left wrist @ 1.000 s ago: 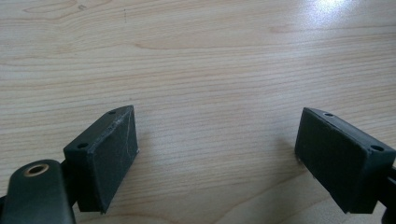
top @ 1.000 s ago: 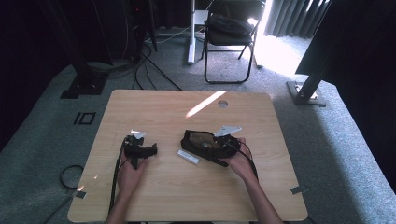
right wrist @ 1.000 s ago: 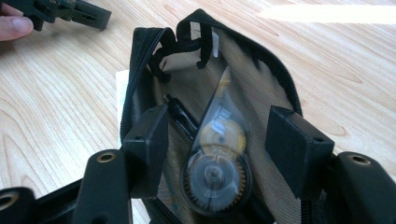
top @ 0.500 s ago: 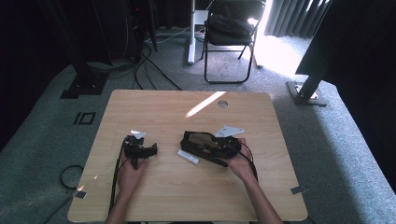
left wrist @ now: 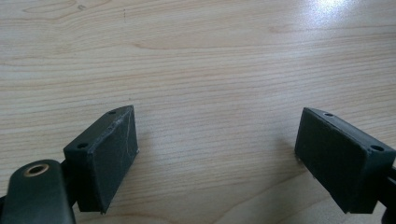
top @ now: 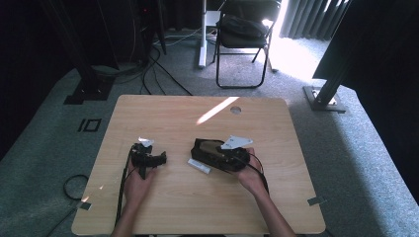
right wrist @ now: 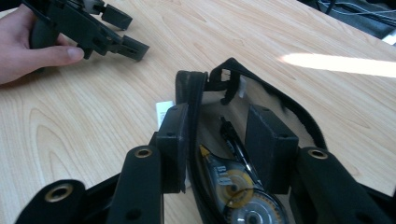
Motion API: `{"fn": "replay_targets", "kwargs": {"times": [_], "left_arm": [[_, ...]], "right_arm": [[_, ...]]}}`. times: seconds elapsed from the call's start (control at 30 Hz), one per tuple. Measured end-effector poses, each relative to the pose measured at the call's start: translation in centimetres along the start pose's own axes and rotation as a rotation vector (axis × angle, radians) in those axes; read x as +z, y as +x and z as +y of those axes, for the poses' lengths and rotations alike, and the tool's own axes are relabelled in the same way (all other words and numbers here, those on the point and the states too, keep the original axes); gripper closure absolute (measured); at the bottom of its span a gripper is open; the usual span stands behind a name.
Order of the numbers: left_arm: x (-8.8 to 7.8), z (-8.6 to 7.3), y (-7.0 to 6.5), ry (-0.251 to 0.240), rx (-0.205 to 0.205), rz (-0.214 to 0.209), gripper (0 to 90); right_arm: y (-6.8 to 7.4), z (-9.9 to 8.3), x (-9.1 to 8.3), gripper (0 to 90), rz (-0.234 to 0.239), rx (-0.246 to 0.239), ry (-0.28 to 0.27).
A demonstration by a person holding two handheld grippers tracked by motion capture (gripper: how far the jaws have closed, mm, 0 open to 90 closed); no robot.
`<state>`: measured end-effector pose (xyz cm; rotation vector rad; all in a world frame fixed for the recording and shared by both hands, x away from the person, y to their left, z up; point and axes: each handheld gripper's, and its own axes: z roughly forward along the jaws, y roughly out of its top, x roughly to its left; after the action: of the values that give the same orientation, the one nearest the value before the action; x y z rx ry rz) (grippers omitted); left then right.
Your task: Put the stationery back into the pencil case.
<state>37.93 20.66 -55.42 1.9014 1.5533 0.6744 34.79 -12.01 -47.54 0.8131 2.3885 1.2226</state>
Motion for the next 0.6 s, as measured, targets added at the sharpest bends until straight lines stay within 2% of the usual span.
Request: {"fn": "replay_targets", "kwargs": {"times": [0.6], "left_arm": [[0.0,0.0,0.0,0.0,0.0,0.0,13.4]], "right_arm": [[1.7,0.0,1.3,56.8,0.048,-0.021,0.01]]}}
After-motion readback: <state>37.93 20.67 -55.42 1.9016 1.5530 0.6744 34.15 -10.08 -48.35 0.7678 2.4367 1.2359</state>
